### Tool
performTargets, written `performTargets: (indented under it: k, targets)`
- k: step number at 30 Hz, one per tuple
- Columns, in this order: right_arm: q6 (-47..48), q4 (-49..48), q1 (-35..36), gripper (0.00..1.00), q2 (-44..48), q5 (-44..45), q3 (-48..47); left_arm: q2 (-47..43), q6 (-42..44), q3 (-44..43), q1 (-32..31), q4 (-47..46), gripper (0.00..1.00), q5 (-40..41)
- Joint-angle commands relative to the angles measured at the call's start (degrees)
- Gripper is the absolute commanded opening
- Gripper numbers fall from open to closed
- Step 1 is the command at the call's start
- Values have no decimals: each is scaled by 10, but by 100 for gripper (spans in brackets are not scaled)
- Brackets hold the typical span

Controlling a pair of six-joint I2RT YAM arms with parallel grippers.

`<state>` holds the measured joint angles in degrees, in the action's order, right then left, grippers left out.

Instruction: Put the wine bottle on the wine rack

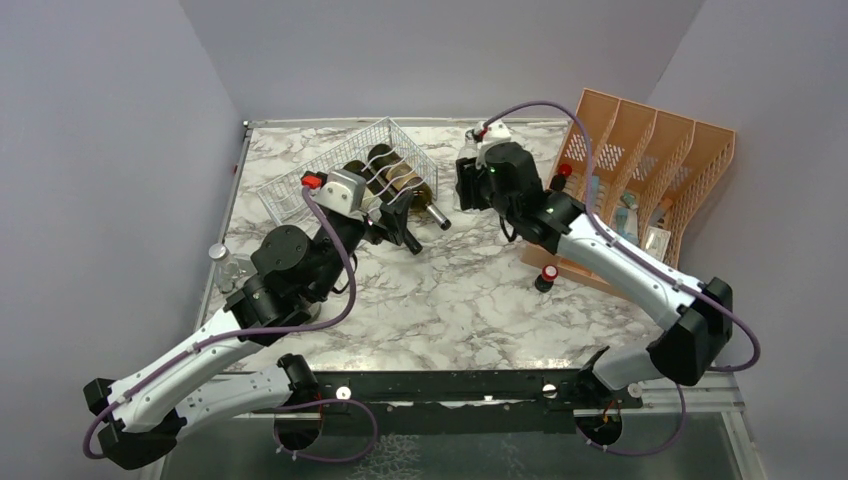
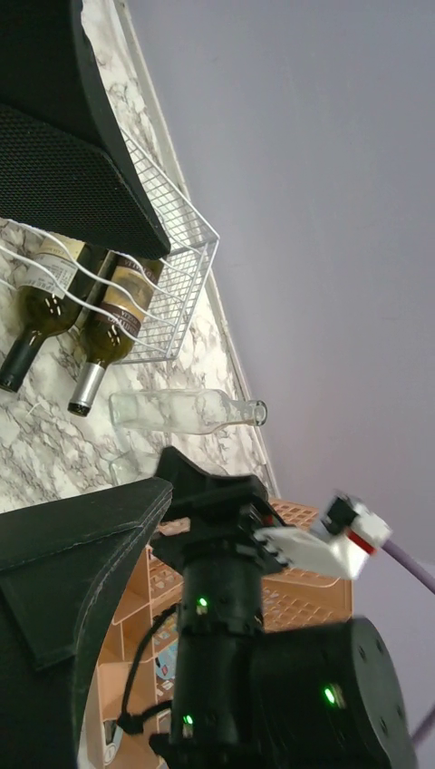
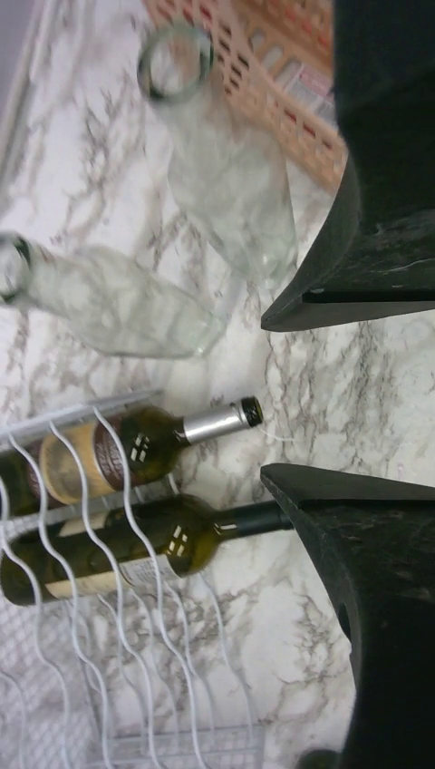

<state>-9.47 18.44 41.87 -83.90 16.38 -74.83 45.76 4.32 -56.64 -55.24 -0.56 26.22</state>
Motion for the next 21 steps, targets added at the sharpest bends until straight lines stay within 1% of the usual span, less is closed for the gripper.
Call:
performTargets:
  k: [1,2,4,8,12,14,18,21]
  targets:
    - [4,14,-9,64,43,125,-29,-7,3,2,-1,-11,99,9]
    - [6,18,-12,67,44,153,-36,-6,2,2,-1,-12,99,7]
    - [3,31,-30,72,42,176,-52,-5,1,2,-2,-12,99,5]
    - [-18,49,-82,76,30,155,-72,-2,-1,2,-1,-11,99,3]
    - [-25,42,-127,76,11,81,-75,2,-1,2,-2,-11,99,3]
    - [-21,40,-138,76,-4,56,-80,4,-1,2,-2,-11,99,4]
    - [-14,36,-147,75,-32,34,-88,6,0,2,-2,-10,99,5]
    - [-13,31,-153,71,-47,35,-90,8,1,1,-1,-10,99,6]
